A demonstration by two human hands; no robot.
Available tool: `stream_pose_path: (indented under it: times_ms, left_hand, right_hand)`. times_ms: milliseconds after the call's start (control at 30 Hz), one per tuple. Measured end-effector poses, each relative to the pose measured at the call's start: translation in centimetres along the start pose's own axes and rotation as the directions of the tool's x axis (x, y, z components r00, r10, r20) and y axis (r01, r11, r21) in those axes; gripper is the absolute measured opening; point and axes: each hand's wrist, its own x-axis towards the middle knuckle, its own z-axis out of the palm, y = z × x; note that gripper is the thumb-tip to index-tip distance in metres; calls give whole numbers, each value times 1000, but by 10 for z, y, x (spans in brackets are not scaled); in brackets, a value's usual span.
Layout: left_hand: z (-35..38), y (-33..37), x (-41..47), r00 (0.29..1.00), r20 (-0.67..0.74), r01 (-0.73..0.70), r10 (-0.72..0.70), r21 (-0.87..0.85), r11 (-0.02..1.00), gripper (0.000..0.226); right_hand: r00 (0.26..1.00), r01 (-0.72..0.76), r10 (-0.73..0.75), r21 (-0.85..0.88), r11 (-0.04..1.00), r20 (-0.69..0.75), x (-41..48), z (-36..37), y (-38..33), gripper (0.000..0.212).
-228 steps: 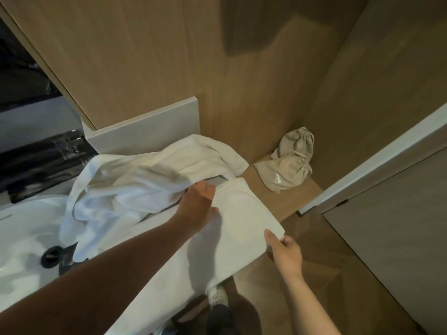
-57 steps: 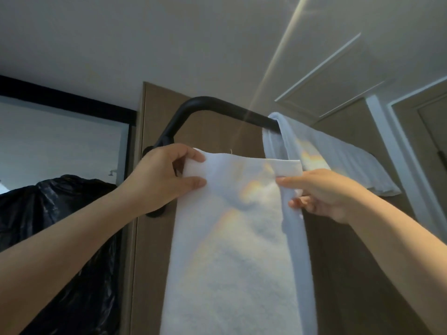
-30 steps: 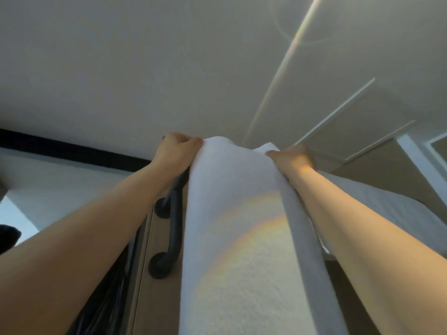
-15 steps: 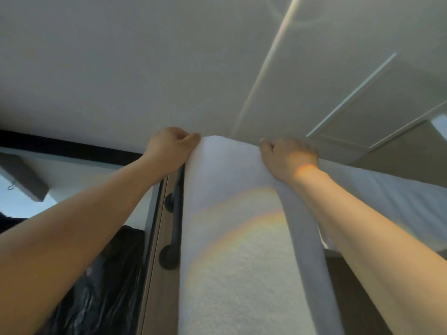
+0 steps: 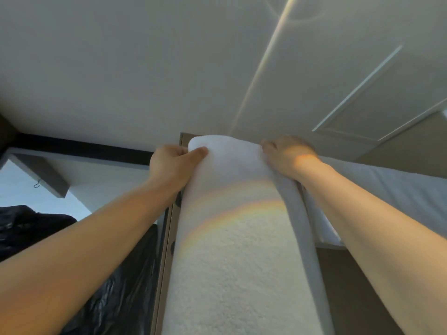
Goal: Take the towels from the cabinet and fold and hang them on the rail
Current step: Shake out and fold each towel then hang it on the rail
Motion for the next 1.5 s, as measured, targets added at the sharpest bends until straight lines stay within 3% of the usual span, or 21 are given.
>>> stream_pose_path:
  times_ms: [67,167,300,400,433,533,633,700,867,933,1033,1133,1200,1267,1333,1433,1500]
  left_hand:
    - [4,-3,2,999,-27,26,-26,-18,1000,56]
    - [6,-4,4,997,-49,51,-52,-18,999,58]
    - [7,-4,6,995,-66,72,-73,-19,997,57]
    - [6,-5,5,996,-56,69,-68,5,998,56]
    - [6,-5,4,996,-50,70,-70,10,997,54]
    - [4,-2,-1,996,-45,73,-72,4,997,40]
    - [1,3,0,996,-57,74,-73,30,997,37]
    - [-3,4,3,996,-65,59,-53,85,995,48]
    - [0,3,15,993,-116,-19,33,122,992,47]
    - [7,3,22,987,-135,-70,89,140,988,47]
    - [19,5,32,984,-144,-78,106,190,979,43]
    - [26,7,41,989,-138,-14,49,247,969,40]
    - [28,7,44,990,-138,63,-32,232,971,41]
    - [30,8,44,987,-146,99,-67,225,969,40]
    - [31,9,42,984,-163,104,-68,221,970,41]
    - [32,11,38,983,-172,101,-64,212,972,43]
    - [31,14,32,987,-146,94,-61,230,969,44]
  right_hand:
    - [997,19,-8,147,989,-76,-14,-4,11,30]
    - [964,-19,107,338,941,-245,-49,-5,27,26]
    - [959,-120,233,512,850,-163,-98,6,36,30]
    - [968,-181,245,534,826,-49,-112,22,29,44]
    - [963,-235,268,627,742,44,-109,28,24,50]
    - [891,-420,334,837,350,308,-98,38,4,59]
    - [896,-354,354,913,202,269,-82,34,0,37]
    - [920,-243,368,936,255,138,-67,24,3,32]
    - [949,-55,290,840,539,-124,-10,7,9,43]
    - [961,-89,248,711,698,-123,21,3,12,37]
    - [976,-173,215,463,869,-40,53,10,20,58]
    - [989,-136,107,343,929,103,66,24,27,59]
    - [995,-74,48,302,950,93,69,22,27,48]
    - [999,-18,3,370,929,41,60,16,28,38]
    - [996,64,-80,371,926,28,41,12,29,55]
    - [968,217,-237,192,957,87,17,17,30,65]
    - [969,227,-238,133,965,70,10,19,27,68]
